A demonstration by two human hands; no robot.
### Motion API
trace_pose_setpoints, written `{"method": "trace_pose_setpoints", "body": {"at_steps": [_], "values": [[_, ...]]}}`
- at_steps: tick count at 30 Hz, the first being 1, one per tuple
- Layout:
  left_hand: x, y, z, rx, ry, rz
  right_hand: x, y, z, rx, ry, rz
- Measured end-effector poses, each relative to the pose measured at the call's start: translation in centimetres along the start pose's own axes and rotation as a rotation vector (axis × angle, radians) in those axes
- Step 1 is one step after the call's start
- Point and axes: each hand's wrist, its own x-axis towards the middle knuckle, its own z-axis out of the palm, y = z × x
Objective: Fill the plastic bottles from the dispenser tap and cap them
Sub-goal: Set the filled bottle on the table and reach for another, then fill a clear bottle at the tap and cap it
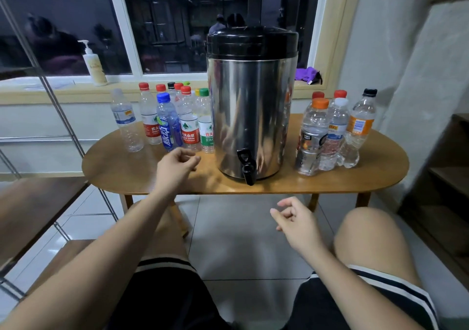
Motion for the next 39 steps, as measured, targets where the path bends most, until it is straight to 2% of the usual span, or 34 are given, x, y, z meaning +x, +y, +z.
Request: {"method": "trace_pose_setpoints", "body": {"at_steps": [4, 8, 13, 18, 20, 25, 32, 39], "values": [[4.9, 0.8, -2.3, 0.056, 0.143, 0.029, -0.4, -0.2, 0.5, -0.036, -0.081, 0.026], [10.0, 0.0, -5.5, 0.049, 0.226, -0.047, -0.5, -0.4, 1.2, -0.059, -0.092, 0.031], [14.1, -0.6, -9.9, 0.078, 0.45, -0.109, -0.3, -0.3, 1.9, -0.146, -0.127, 0.01], [17.5, -1.3, -13.5, 0.155, 0.601, -0.108, 0.0, -0.3, 2.3, -0.17, -0.14, 0.031], [18.5, -1.1, -13.7, 0.15, 0.584, -0.116, 0.1, -0.4, 2.4, -0.166, -0.133, 0.036], [20.2, -2.1, -13.0, 0.079, 0.405, -0.178, 0.3, -0.3, 3.0, -0.176, -0.155, 0.045], [21.5, -4.3, -12.3, 0.172, 0.424, -0.287, 0.4, -0.8, 3.5, -0.151, -0.165, 0.044], [21.3, -4.5, -12.0, 0.033, 0.371, -0.318, 0.6, -0.7, 3.6, -0.12, -0.183, 0.052]]}}
